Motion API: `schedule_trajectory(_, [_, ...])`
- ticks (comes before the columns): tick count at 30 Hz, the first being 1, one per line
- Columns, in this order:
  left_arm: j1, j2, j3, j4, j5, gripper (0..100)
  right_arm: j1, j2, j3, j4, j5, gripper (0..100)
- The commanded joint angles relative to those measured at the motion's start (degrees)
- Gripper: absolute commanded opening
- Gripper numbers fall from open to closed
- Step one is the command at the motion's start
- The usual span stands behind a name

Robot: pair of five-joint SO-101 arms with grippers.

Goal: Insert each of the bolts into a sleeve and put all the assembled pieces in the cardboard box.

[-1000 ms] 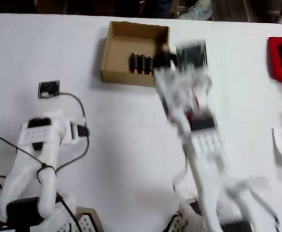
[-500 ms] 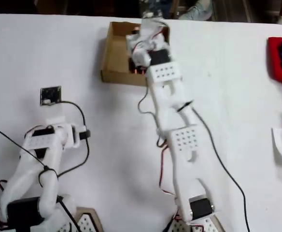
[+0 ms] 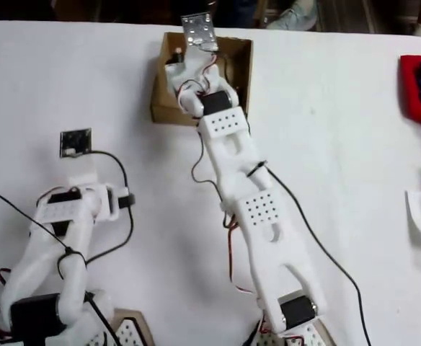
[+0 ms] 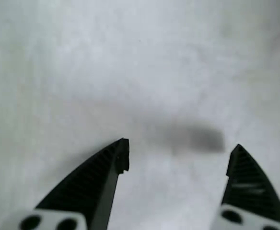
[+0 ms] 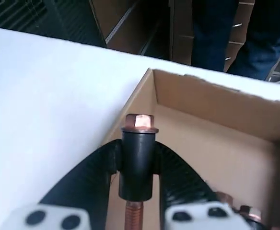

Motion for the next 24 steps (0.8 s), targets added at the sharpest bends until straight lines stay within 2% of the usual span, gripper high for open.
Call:
schedule_trajectory(1, [-0.3, -0.8, 0.0, -0.6, -0.4, 34, 0.0, -1.2, 1.4, -1.7, -0.4, 2.0])
schedule_trajectory(8, [-0.3, -0.8, 0.0, -0.6, -0.4, 34, 1.5, -1.1, 6.2, -4.1, -8.2, 2.0])
schedule_trajectory(17, [-0.3, -0.8, 0.0, -0.6, -0.4, 34, 2.2, -1.0, 8.9, -5.0, -7.8, 2.0])
schedule_trajectory(24, [-0.3, -0.8, 0.0, -0.6, -0.4, 34, 1.8, 0.0, 8.8, -5.0, -4.7, 2.0])
